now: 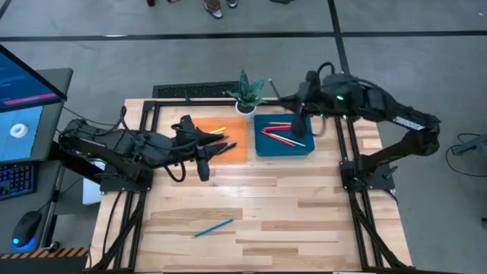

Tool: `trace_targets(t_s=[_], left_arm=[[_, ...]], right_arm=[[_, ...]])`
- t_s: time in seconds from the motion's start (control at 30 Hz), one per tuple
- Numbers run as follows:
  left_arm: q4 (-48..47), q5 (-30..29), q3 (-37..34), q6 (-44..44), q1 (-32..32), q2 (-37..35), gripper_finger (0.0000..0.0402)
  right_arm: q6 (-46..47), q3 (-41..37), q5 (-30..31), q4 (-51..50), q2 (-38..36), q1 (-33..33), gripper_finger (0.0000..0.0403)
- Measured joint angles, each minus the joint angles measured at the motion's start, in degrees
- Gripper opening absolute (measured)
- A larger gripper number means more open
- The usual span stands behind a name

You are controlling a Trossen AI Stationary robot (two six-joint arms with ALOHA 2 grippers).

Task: Sort pens & pencils
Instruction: Put the green pencil into the blue bin

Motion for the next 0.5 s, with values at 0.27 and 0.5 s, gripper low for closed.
trace_targets(t_s=[0.27,0.5], left_arm=[[-6.3,-0.6,0.0,-5.4,0.0,-0.7,0.0101],[-9.9,-0.6,0.0,-7.6,0.0,-0.7,0.0100]], right_arm=[[-8.6,-16.4,-4.2,-6.8,1.9,-15.3,0.0023],[-11.1,-36.0,-8.0,5.9,7.3,-22.3,0.0025]])
